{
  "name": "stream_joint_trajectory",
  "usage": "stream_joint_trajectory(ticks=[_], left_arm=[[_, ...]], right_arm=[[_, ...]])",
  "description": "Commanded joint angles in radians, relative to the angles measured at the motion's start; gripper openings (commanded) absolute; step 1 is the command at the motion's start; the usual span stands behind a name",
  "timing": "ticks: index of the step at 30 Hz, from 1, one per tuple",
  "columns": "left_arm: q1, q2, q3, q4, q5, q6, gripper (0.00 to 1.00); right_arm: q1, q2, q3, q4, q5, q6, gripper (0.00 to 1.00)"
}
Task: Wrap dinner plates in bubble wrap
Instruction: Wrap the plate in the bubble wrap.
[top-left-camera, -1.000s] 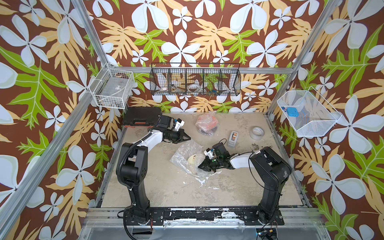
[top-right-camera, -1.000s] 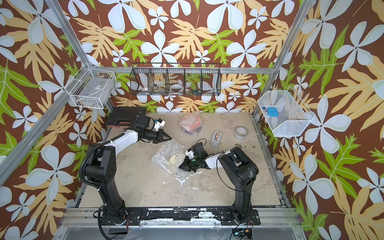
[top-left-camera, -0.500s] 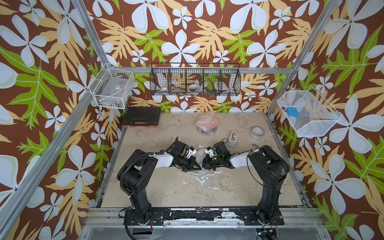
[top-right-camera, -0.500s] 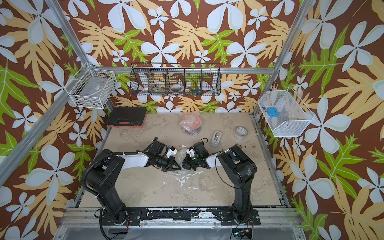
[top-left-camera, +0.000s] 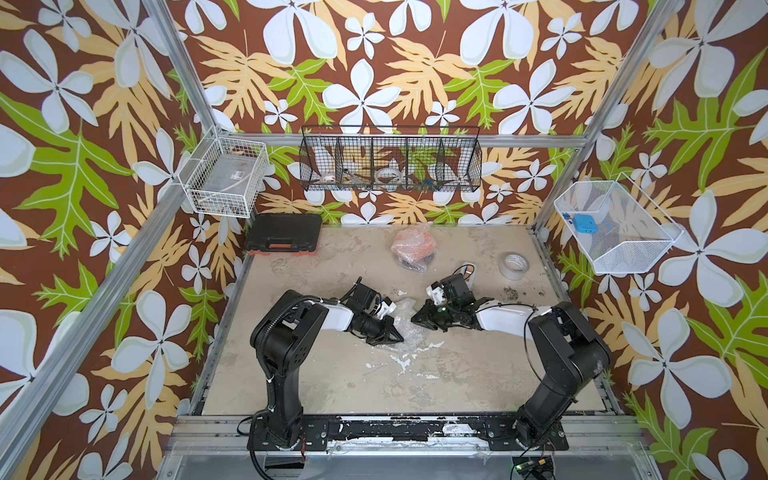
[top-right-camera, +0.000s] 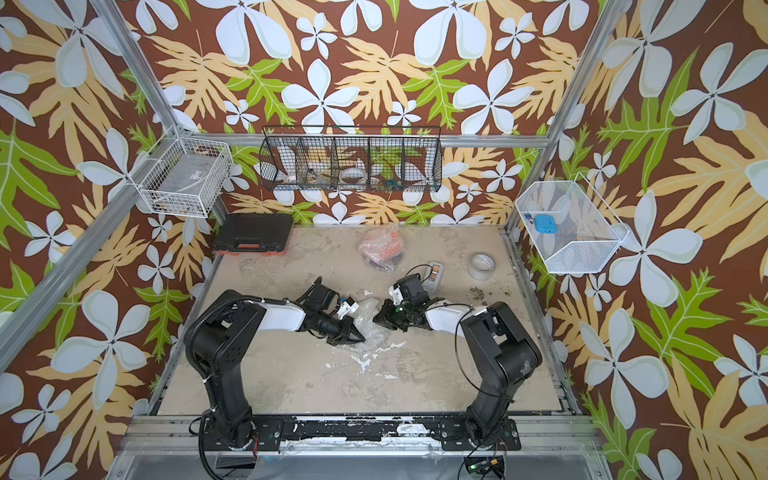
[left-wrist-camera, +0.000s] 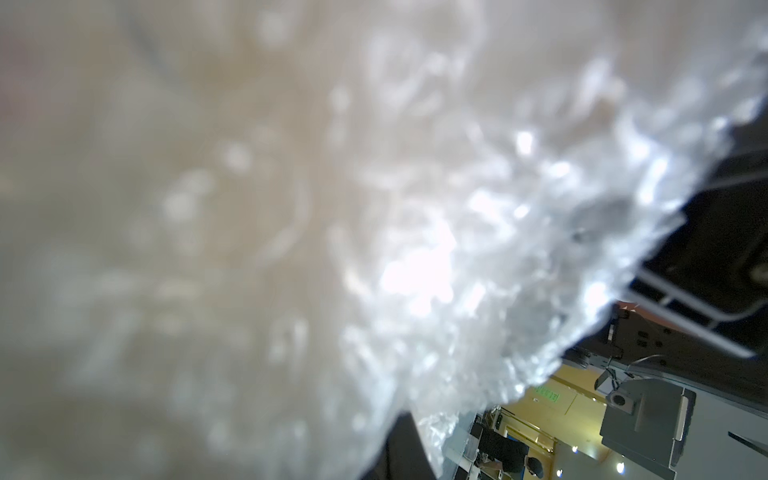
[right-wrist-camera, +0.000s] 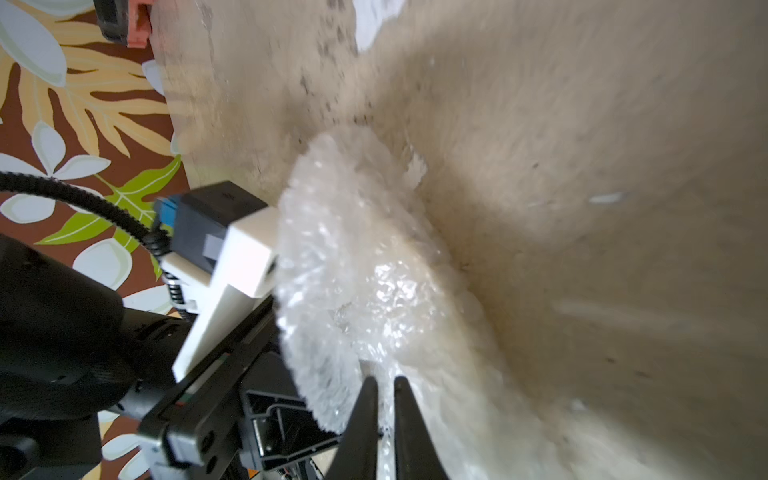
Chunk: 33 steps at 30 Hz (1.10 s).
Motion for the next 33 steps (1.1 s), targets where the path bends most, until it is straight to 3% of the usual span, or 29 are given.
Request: stream_joint_trajectory(ticks=[1, 4, 7, 13, 19, 25, 33], left_arm=[[0.002, 0.017, -0.011, -0.224, -0.240, 0.052, 0.00], [0.002, 0.005, 0.002, -0.229, -0.239, 0.068, 0.00], [0.001, -0.001, 0.006, -0.235, -0.225, 0.086, 0.00], [0.001, -0.033, 0.024, -0.307, -0.251, 0.168, 0.00], [0.001, -0.045, 0.117, -0.422, -0.298, 0.329, 0.04], [0.010, -0.044, 0.183, -0.489, -0.277, 0.407, 0.20], [0.167, -0.289, 0.210, -0.384, -0.238, 0.248, 0.47]], right_arm=[[0.013, -0.016, 0.030, -0.026, -0.076, -0.079, 0.07], [0.033, 0.048, 0.072, 0.036, -0.222, -0.088, 0.05], [0.039, 0.154, 0.149, -0.027, -0.283, -0.168, 0.03], [0.007, 0.286, 0.213, -0.281, -0.027, -0.323, 0.00], [0.025, 0.182, 0.001, -0.256, -0.016, -0.289, 0.00], [0.089, 0.090, -0.126, -0.127, -0.044, -0.127, 0.00], [0.087, 0.130, -0.124, -0.090, -0.022, -0.106, 0.00]])
